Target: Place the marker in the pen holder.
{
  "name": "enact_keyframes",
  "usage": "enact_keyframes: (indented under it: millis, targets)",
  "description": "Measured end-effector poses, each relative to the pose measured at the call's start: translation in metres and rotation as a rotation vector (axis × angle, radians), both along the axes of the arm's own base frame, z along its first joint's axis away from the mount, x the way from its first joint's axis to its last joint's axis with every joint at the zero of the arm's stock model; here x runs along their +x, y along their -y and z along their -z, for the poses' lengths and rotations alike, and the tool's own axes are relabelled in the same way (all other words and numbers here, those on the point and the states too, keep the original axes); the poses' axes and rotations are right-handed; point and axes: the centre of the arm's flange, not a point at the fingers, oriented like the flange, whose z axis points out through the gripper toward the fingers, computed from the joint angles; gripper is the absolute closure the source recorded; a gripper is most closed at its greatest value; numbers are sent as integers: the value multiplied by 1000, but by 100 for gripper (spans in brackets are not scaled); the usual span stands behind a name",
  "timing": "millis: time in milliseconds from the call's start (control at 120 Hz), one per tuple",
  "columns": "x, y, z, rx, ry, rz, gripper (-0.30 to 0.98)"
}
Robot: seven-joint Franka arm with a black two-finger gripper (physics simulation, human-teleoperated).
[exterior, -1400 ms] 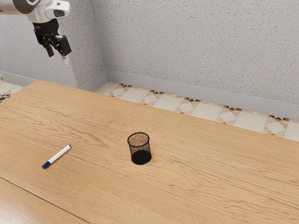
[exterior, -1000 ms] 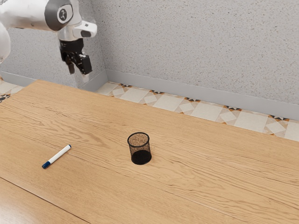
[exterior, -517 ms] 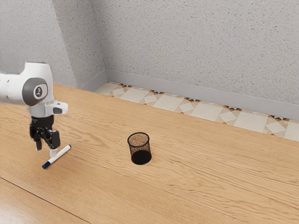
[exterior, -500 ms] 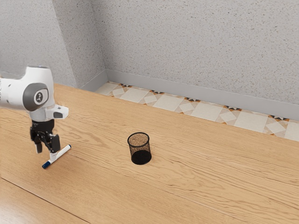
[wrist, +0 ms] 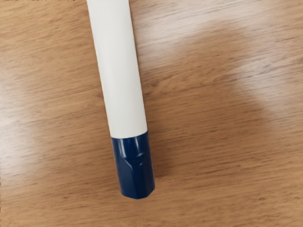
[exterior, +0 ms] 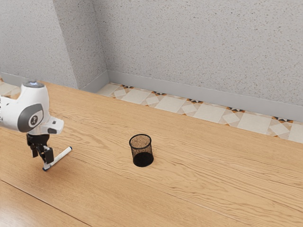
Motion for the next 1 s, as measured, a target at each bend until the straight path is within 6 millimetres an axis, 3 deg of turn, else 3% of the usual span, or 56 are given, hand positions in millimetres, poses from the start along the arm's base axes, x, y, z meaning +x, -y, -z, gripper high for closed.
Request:
enact_keyframes:
  millis: [258,458,1000]
  targets:
    - [0,-6,22,11,-10,-2,3]
    - [2,-8,33,-1,1,-31,12]
    - [9,-21,34,-43,87,-145,33]
